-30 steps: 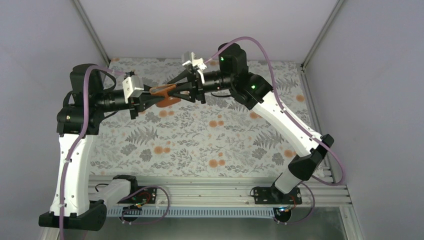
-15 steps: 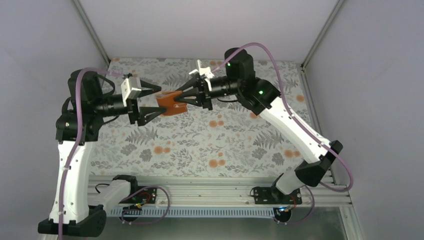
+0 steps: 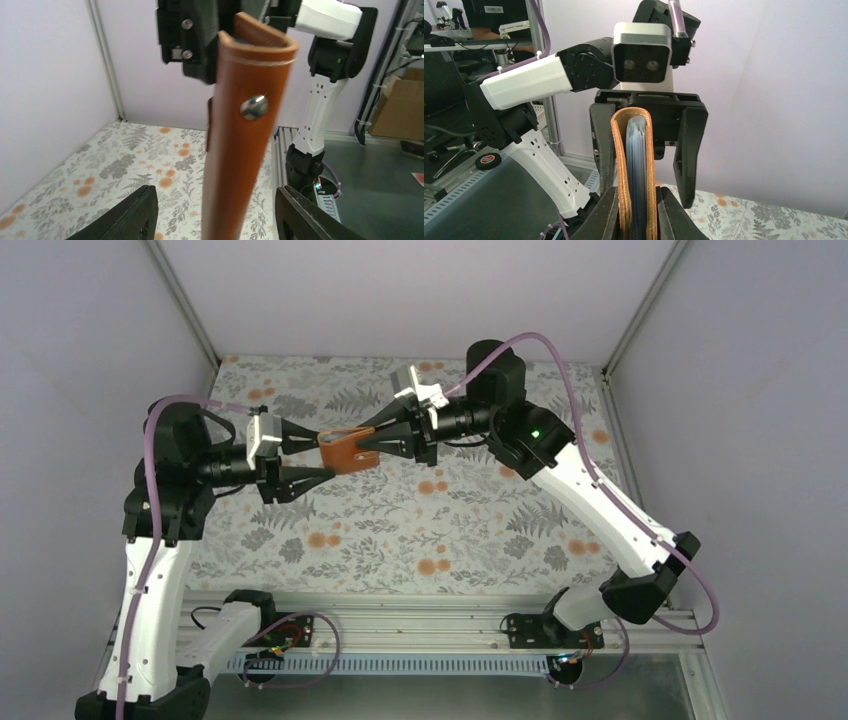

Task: Take the credit cards out of the card holder

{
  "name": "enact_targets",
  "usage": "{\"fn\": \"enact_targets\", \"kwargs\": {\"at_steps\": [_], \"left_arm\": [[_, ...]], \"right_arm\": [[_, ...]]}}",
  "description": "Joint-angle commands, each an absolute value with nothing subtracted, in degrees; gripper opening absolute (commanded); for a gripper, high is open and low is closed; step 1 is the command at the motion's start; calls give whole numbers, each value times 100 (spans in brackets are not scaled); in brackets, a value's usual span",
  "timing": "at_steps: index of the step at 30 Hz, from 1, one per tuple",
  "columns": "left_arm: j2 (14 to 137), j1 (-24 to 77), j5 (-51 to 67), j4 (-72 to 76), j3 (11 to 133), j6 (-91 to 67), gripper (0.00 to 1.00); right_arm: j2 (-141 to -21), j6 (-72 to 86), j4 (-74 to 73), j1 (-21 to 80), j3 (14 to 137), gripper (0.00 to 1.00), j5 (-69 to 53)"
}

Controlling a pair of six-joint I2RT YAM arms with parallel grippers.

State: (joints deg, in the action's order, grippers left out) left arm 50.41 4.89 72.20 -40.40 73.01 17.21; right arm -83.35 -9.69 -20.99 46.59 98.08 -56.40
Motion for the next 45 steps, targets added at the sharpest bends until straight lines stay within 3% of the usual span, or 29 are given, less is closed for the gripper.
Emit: {"fn": "enact_targets", "kwargs": {"at_steps": [1,5,8,9,11,14,19,25,32,45], "left_arm": [[4990,550,7456,-3813,7253,1848,54],[5023,626,7078,-3286,7058,1186,31],[5024,701,7056,-3322,7037,1187,6],[5006,711,6979,-3378,7035,1172,3],[4964,712,6704,-3392,7011,998,2],[4851,712,5700,-3083,6866,292,2],[4583,626,4435,-2884,6375,-463,2],[4092,402,3599,-2691,5636,-1320,2],[3602,286,2870,-2305,4668,-1731,2],[2969,172,2765,-1799,3606,-1778,2]], "right_arm": [[-8504,-1014,-1961,4701,10037,4,-5796],[-8697,-1036,-2076,4702,10269,4,-5869],[-8752,-1055,-2092,4698,10315,4,-5768],[-8766,-1036,-2084,4700,10327,4,-5716],[-8788,-922,-2029,4702,10340,9,-5404],[-8851,-618,-1934,4694,10337,39,-4352],[-9067,-115,-1991,4684,10391,51,-2995],[-9272,625,-2355,4703,10554,48,-1134],[-9479,1134,-2578,5229,10371,44,243],[-10557,1203,-3022,6263,10890,38,505]]}}
